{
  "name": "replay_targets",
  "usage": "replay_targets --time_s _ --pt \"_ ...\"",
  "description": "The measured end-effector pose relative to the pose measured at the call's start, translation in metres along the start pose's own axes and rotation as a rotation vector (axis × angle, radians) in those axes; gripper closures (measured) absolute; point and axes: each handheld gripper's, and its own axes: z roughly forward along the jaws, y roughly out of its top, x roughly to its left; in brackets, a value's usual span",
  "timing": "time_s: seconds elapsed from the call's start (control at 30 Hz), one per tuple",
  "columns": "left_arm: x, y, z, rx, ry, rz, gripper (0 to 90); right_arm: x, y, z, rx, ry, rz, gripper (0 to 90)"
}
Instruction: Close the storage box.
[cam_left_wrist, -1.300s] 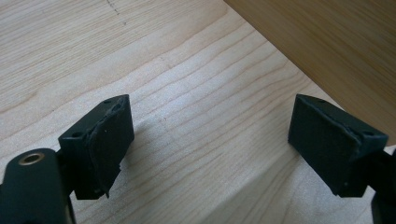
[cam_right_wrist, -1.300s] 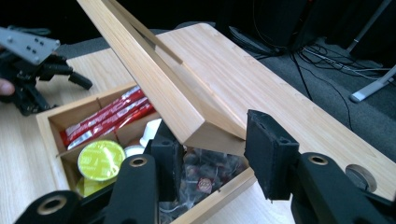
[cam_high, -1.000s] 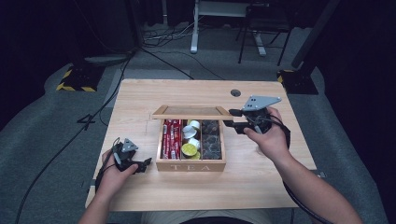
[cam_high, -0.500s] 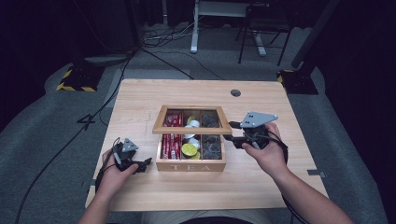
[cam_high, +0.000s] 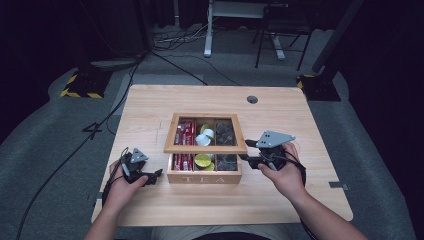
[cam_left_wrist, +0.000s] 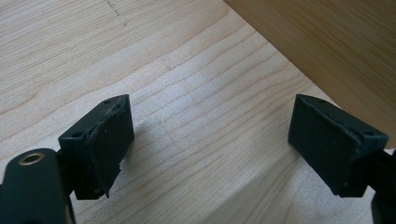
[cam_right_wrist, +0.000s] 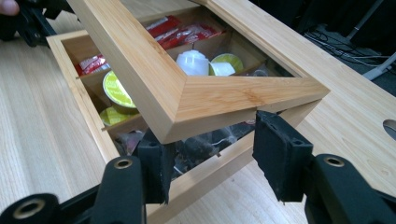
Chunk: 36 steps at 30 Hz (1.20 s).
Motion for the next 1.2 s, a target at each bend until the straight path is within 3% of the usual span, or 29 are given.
replay_targets --time_s 0.37,0.43,1.0,1.2 --pt "0.0 0.0 0.0 0.002 0.0 0.002 14.7 0.01 -0.015 0.007 0.04 0.005 -0.011 50.8" --pt "0.0 0.0 0.0 0.002 0.0 0.002 14.7 0.012 -0.018 0.009 0.048 0.018 -0.012 54.4" --pt "0.0 0.0 0.0 0.002 0.001 -0.003 14.7 0.025 -0.032 0.013 0.102 0.037 -0.014 52.1" --pt "0.0 0.0 0.0 0.003 0.001 -0.002 14.7 0.031 -0.034 0.012 0.141 0.037 -0.027 44.5"
